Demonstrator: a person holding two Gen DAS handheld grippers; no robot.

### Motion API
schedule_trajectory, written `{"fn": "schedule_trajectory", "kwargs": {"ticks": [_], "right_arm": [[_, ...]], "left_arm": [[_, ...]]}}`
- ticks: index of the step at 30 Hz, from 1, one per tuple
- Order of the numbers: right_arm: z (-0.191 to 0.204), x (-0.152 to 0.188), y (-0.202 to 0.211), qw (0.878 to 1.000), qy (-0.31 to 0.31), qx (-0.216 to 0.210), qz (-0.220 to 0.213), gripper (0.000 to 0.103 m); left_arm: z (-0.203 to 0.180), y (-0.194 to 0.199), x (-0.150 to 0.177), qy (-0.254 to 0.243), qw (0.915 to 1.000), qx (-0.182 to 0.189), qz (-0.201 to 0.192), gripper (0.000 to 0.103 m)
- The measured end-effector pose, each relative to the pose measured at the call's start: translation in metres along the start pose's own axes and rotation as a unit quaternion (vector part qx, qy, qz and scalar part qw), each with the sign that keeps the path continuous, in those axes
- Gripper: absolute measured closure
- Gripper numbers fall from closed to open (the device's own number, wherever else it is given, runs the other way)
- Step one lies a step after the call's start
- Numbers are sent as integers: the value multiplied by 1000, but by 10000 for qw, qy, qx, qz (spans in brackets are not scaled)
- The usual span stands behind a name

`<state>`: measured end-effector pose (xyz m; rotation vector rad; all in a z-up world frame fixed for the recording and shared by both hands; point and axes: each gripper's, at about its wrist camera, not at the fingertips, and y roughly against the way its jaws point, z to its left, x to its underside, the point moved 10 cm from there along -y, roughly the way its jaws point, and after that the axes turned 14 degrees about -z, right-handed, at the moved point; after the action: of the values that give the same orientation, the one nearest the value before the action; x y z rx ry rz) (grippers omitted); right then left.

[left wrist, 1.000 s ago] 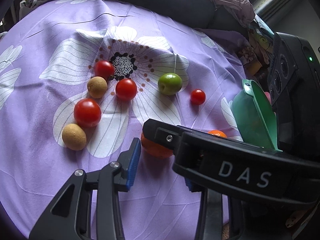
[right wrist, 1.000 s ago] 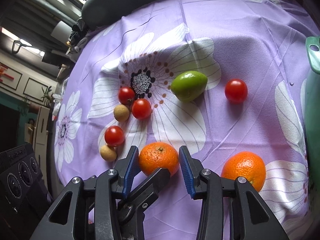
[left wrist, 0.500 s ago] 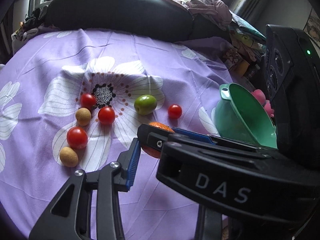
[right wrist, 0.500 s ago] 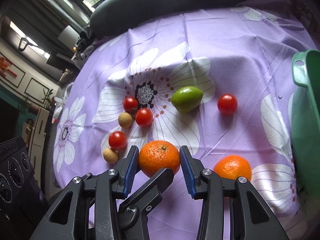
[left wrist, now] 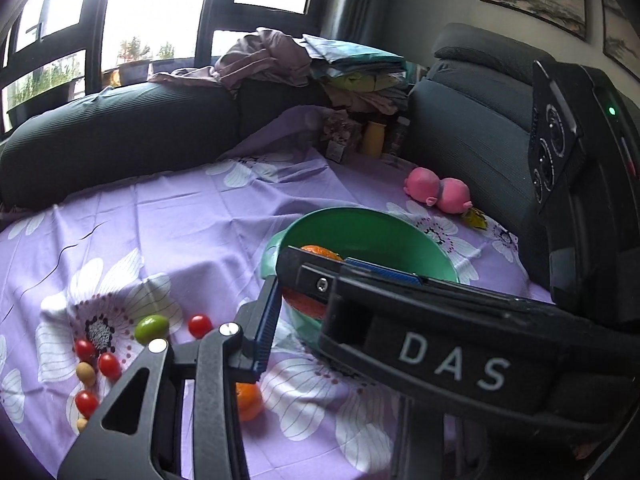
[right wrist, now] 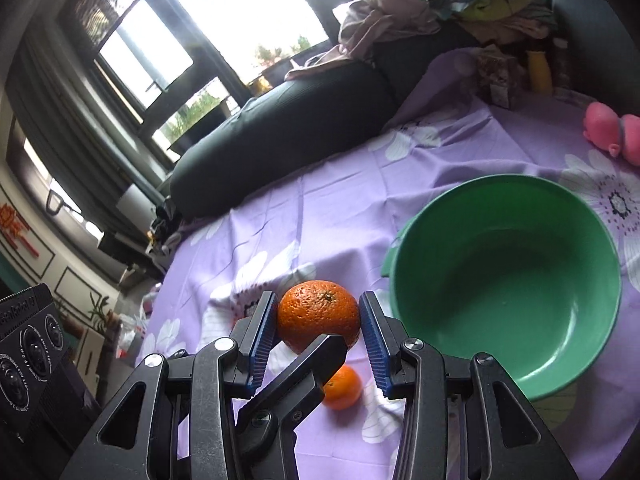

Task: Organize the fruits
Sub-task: 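Lift the orange with the right gripper and carry it over the green basin, then open the right gripper to drop the orange into the basin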

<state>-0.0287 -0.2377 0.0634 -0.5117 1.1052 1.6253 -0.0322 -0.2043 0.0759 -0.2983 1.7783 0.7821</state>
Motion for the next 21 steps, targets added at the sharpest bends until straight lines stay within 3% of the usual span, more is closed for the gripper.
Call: {"fn": "schedule_trajectory", "kwargs": {"ticks": [6, 13, 19, 21], "right_arm": [[-48, -11, 12, 9970, -475, 536, -281, 58], [-87, -7, 17, 9914, -829, 970, -295, 58], [-105, -4, 12, 9868, -952, 1284, -248, 58], [-111, -7, 14, 9830, -806, 1601, -398, 58]], "left_arm": [[-41, -31, 7, -193, 9978, 584, 249, 66], [-59, -55, 22, -111, 9942, 936, 511, 66], [-59, -65, 31, 37, 9936, 913, 664, 65], [-54, -62, 30, -44, 9953, 744, 619, 58]]}}
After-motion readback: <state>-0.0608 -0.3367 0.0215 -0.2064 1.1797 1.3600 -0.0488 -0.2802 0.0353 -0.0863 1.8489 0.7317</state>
